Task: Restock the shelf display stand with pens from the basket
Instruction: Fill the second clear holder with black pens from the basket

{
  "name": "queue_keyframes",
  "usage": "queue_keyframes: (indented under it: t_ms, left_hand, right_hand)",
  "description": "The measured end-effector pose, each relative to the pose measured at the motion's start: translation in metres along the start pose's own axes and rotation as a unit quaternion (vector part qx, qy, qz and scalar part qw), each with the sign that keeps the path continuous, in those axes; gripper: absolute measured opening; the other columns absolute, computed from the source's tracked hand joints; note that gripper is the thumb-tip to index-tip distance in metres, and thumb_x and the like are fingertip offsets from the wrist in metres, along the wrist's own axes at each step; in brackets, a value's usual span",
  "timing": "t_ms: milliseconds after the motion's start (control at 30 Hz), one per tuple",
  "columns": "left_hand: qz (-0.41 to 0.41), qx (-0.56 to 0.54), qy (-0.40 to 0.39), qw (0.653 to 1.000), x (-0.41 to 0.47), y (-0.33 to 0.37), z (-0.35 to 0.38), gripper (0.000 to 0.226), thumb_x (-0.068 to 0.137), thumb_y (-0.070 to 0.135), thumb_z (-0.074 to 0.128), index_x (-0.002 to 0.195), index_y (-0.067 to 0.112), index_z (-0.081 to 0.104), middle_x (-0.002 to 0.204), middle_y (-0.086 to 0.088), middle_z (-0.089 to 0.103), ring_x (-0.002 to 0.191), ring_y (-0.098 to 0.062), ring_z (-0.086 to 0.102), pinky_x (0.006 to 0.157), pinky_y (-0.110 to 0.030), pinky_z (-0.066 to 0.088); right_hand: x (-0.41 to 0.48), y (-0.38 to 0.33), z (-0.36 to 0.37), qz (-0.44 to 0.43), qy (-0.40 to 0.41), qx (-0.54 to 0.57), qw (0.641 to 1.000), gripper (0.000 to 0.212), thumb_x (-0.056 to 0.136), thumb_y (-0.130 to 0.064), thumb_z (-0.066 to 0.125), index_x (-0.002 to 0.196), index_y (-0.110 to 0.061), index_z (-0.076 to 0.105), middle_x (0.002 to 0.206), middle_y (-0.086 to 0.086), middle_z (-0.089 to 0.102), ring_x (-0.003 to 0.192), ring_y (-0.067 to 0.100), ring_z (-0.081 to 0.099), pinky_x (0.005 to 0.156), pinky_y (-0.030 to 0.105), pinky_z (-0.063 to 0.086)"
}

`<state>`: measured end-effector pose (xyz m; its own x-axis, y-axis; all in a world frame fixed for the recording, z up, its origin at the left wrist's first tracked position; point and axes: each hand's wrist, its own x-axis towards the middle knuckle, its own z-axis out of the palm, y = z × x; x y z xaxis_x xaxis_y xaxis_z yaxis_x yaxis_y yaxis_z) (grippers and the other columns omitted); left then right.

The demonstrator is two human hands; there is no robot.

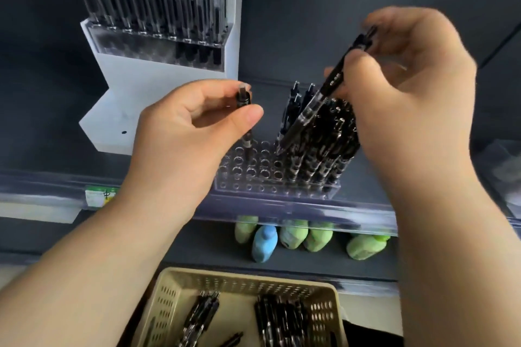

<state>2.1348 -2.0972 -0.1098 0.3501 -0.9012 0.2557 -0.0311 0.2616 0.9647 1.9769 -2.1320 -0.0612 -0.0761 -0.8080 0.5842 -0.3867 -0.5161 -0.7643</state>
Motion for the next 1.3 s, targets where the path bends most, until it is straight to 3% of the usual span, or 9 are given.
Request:
queue_keyframes:
  t_ms: [100,333,433,533,667,800,933,1133,1300]
  left_hand:
    - [-0.043,-0.056,0.014,0.997,0.003,-0.011,0.001,0.027,0.055,0.027,0.073,0.082,0.025,0.069,0.085,0.007,0.074,0.088,-0.010,0.069,0.086,-0.031,0.053]
    - [-0.050,-0.084,0.028,0.995,0.008,-0.012,-0.002,0.026,0.059,0.029,0.072,0.084,0.025,0.068,0.082,0.010,0.072,0.089,-0.008,0.068,0.080,-0.025,0.054]
    - [-0.038,-0.100,0.031,0.994,0.007,-0.012,-0.004,0.020,0.062,0.029,0.072,0.082,0.027,0.070,0.082,0.010,0.072,0.089,-0.012,0.067,0.077,-0.025,0.054]
    - [-0.030,-0.106,0.024,0.994,0.005,-0.010,-0.002,0.020,0.064,0.029,0.072,0.084,0.026,0.070,0.082,0.009,0.072,0.089,-0.012,0.067,0.075,-0.025,0.054]
    - [-0.027,-0.091,0.012,0.995,0.001,-0.010,0.005,0.029,0.063,0.029,0.071,0.091,0.022,0.068,0.086,0.007,0.073,0.089,-0.012,0.069,0.076,-0.026,0.055]
    - [-0.024,-0.078,-0.003,0.997,0.000,-0.011,0.012,0.030,0.062,0.031,0.072,0.092,0.024,0.069,0.087,0.007,0.074,0.087,-0.008,0.069,0.081,-0.028,0.055]
    - [-0.008,-0.058,-0.020,0.998,0.002,-0.011,0.018,0.026,0.072,0.022,0.075,0.097,0.022,0.069,0.091,0.005,0.073,0.088,-0.006,0.068,0.078,-0.020,0.053]
    - [0.013,-0.010,-0.045,0.999,0.001,-0.014,0.029,0.023,0.074,0.015,0.076,0.094,0.025,0.069,0.089,0.008,0.072,0.085,-0.002,0.068,0.077,-0.018,0.053]
    - [0.006,0.057,-0.045,0.997,0.005,-0.020,0.038,0.022,0.072,0.021,0.078,0.090,0.030,0.068,0.087,0.010,0.071,0.082,-0.001,0.067,0.080,-0.024,0.056]
  right_hand:
    - [0.001,0.008,0.007,-0.024,-0.035,-0.048,0.998,0.022,0.081,-0.013,0.058,0.097,-0.028,0.055,0.077,-0.019,0.056,0.072,-0.003,0.058,0.069,0.008,0.044]
    - [0.000,0.021,0.017,-0.017,-0.092,-0.118,0.989,0.024,0.084,-0.015,0.060,0.104,-0.028,0.060,0.077,-0.025,0.055,0.074,-0.011,0.054,0.068,0.001,0.038]
    - [-0.002,0.024,0.018,-0.009,-0.115,-0.158,0.981,0.028,0.084,-0.016,0.060,0.110,-0.025,0.062,0.077,-0.025,0.053,0.079,-0.006,0.055,0.069,-0.001,0.036]
    - [-0.004,0.025,0.018,-0.015,-0.129,-0.185,0.974,0.029,0.084,-0.017,0.060,0.112,-0.025,0.061,0.077,-0.025,0.052,0.092,0.007,0.056,0.078,0.008,0.039]
    - [-0.007,0.031,0.021,-0.069,-0.146,-0.252,0.954,0.023,0.085,-0.022,0.058,0.107,-0.023,0.064,0.076,-0.023,0.052,0.097,0.017,0.054,0.089,0.038,0.042]
    - [-0.007,0.038,0.025,-0.125,-0.107,-0.317,0.934,0.016,0.083,-0.025,0.057,0.091,-0.024,0.071,0.089,-0.008,0.064,0.093,0.024,0.054,0.077,0.032,0.028]
    - [-0.006,0.039,0.025,-0.113,-0.109,-0.320,0.934,0.015,0.085,-0.026,0.060,0.093,-0.028,0.072,0.095,-0.008,0.064,0.097,0.023,0.052,0.078,0.032,0.025]
    - [-0.005,0.038,0.024,-0.098,-0.119,-0.307,0.939,0.021,0.084,-0.029,0.055,0.096,-0.032,0.071,0.093,-0.013,0.057,0.100,0.020,0.050,0.081,0.032,0.026]
    - [-0.004,0.040,0.019,-0.090,-0.106,-0.304,0.942,0.025,0.086,-0.023,0.055,0.106,-0.029,0.069,0.104,-0.006,0.065,0.104,0.023,0.051,0.087,0.036,0.034]
